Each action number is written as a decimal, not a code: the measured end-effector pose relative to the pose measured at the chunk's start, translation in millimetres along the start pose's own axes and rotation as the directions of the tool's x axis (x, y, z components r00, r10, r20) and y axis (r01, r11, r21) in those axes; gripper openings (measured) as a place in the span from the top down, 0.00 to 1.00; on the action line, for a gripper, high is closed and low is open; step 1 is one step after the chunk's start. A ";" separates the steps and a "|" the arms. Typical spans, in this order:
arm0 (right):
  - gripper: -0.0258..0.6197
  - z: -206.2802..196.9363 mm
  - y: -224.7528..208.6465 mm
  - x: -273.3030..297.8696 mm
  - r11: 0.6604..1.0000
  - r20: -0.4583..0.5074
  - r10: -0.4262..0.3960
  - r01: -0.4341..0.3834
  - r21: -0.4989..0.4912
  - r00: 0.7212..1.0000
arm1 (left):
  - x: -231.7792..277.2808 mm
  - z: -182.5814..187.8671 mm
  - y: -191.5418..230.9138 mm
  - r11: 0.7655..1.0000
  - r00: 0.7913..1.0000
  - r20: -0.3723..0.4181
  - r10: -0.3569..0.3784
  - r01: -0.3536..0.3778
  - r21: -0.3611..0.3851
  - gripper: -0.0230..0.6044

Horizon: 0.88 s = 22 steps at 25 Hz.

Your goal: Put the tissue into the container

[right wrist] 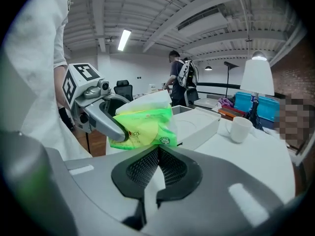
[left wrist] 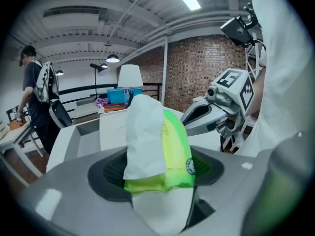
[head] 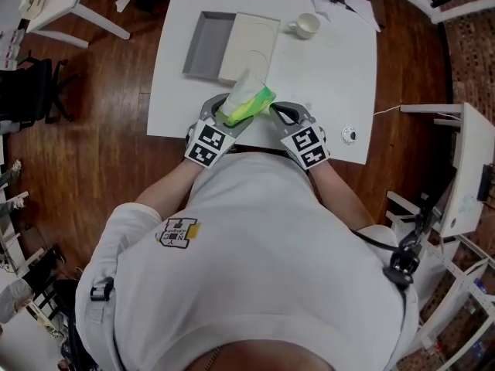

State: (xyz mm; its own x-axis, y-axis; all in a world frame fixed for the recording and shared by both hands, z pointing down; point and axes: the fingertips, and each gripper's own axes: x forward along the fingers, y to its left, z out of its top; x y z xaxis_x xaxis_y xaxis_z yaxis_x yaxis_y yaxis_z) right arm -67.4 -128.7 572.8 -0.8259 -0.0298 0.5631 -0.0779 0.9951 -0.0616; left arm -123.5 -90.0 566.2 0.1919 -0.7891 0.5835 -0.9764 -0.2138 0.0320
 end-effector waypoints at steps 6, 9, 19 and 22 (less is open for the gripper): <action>0.96 43.3 16.1 31.0 0.999 0.034 0.012 -0.010 -0.048 0.999 | -19.6 1.7 52.2 0.996 0.997 0.032 0.068 -0.066 -0.062 0.45; 0.96 63.3 19.9 44.8 0.998 0.050 0.001 0.002 -0.062 0.999 | -22.9 5.0 87.5 0.987 0.992 0.043 0.122 -0.117 -0.107 0.45; 0.96 83.4 25.9 60.3 0.994 0.050 -0.096 0.098 -0.039 0.994 | -7.5 31.6 193.1 0.950 0.970 0.051 0.236 -0.219 -0.221 0.45; 0.96 82.3 21.4 55.5 0.991 0.047 -0.127 0.128 -0.027 0.991 | 2.6 31.7 207.3 0.943 0.969 0.035 0.246 -0.231 -0.239 0.45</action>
State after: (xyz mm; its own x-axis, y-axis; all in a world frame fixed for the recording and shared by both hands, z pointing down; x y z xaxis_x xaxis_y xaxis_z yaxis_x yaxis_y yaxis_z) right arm -160.8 -116.8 534.9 -0.8347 -0.1605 0.5267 -0.1683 0.9852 0.0334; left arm -322.2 -154.6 548.6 -0.0513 -0.8369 0.5450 -0.9889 0.1188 0.0893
